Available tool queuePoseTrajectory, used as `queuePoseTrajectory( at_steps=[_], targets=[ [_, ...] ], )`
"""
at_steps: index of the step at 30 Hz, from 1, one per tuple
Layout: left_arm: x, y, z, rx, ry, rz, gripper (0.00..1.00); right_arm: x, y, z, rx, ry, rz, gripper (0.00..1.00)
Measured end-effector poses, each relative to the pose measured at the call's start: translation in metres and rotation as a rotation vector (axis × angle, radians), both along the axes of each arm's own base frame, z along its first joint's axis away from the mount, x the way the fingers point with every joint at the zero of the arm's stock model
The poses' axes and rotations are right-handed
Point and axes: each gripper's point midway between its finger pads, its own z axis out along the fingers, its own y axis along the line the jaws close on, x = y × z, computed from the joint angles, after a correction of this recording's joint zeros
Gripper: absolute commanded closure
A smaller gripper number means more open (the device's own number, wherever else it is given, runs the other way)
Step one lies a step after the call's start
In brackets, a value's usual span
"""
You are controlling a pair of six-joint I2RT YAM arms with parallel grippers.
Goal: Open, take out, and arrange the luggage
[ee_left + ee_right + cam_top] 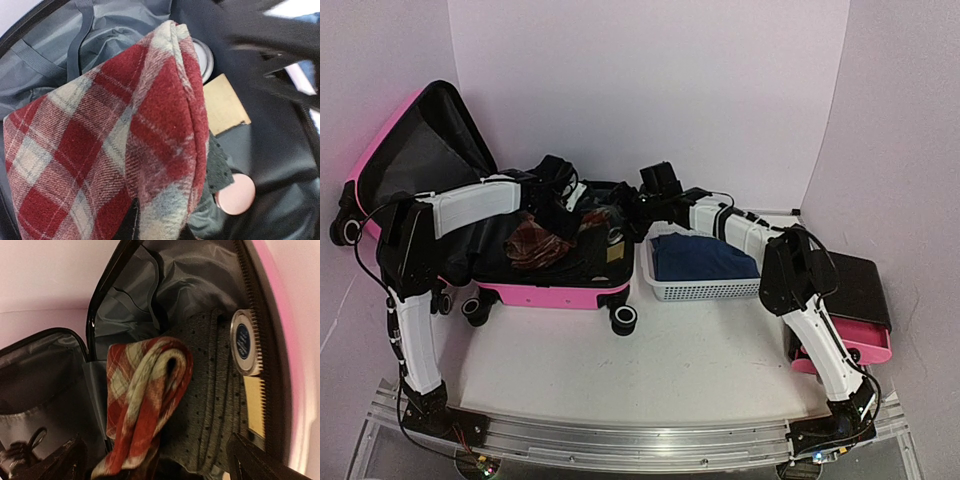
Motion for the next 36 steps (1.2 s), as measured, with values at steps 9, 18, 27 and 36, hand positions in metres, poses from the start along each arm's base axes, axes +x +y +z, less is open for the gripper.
queuePoseTrajectory(
  at_steps=[9, 18, 27, 36],
  targets=[
    [-0.015, -0.015, 0.008, -0.098, 0.037, -0.072, 1.0, 0.0, 0.029, -0.003, 0.08, 0.042, -0.1, 0.03],
    [-0.03, -0.023, 0.007, -0.14, 0.059, -0.112, 1.0, -0.01, 0.052, -0.024, 0.141, 0.145, -0.187, 0.1],
    [-0.042, -0.039, 0.021, -0.165, 0.034, -0.158, 0.98, -0.013, 0.055, -0.043, 0.136, 0.184, -0.26, 0.33],
    [-0.043, -0.039, 0.018, -0.172, 0.027, -0.161, 0.62, -0.008, 0.052, -0.042, 0.145, 0.177, -0.296, 0.8]
  ],
)
